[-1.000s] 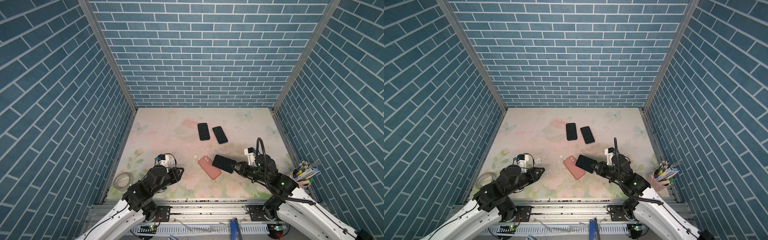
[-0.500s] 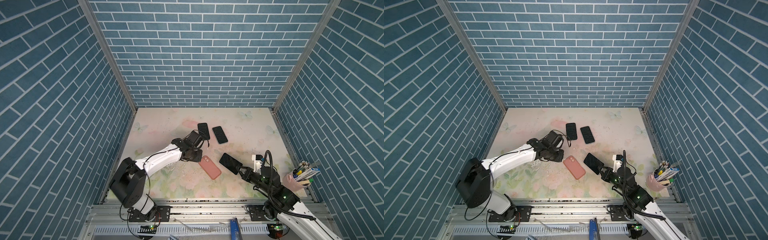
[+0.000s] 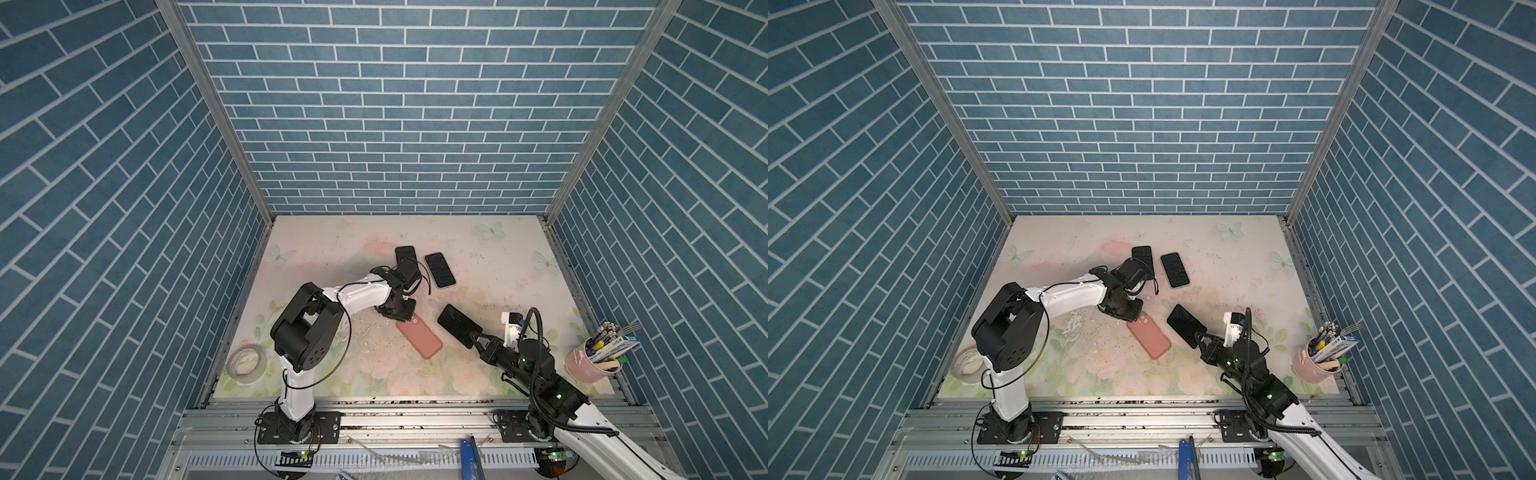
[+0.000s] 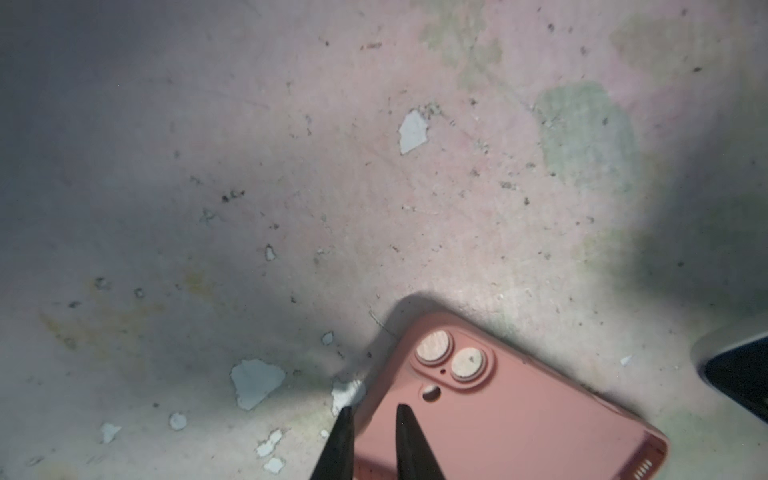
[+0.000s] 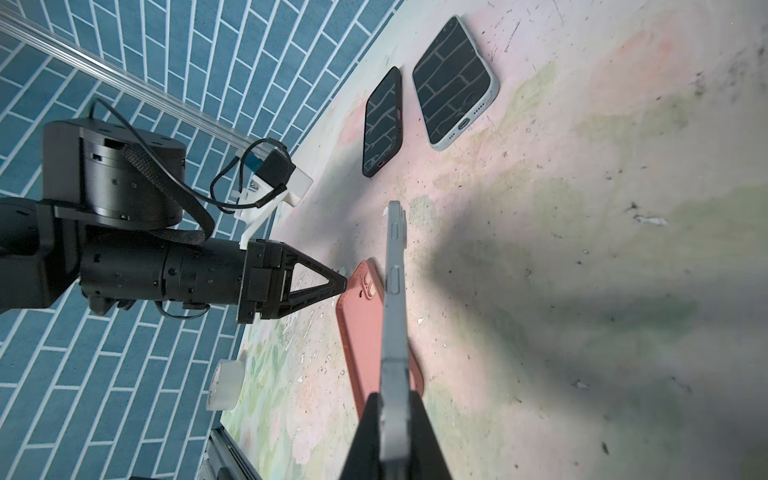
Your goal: Put the phone into the phone case
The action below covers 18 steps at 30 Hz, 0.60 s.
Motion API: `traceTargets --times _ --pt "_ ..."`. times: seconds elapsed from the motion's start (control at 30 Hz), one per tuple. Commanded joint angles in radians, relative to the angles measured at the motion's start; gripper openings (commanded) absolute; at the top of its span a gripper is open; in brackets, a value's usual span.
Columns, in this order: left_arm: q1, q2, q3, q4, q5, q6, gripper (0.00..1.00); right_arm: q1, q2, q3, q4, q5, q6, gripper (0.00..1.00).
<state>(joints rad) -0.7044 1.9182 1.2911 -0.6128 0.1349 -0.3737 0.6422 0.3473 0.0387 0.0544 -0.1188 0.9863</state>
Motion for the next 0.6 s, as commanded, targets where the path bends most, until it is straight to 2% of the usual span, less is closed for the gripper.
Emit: traceTargets --times 0.0,0.23,0.57 --pt "0.003 0.013 -0.002 -0.013 0.007 -0.043 0.19 -0.004 -0.034 0.034 0.080 -0.026 -0.039 0.00" --pt "0.002 -0.032 -0.086 -0.042 -0.021 -0.104 0.04 -0.004 -0.040 0.006 0.090 0.000 -0.056 0.00" --pt "-0.001 -0.234 -0.276 -0.018 -0.052 -0.198 0.02 -0.006 0.123 0.013 0.216 -0.075 -0.102 0.00"
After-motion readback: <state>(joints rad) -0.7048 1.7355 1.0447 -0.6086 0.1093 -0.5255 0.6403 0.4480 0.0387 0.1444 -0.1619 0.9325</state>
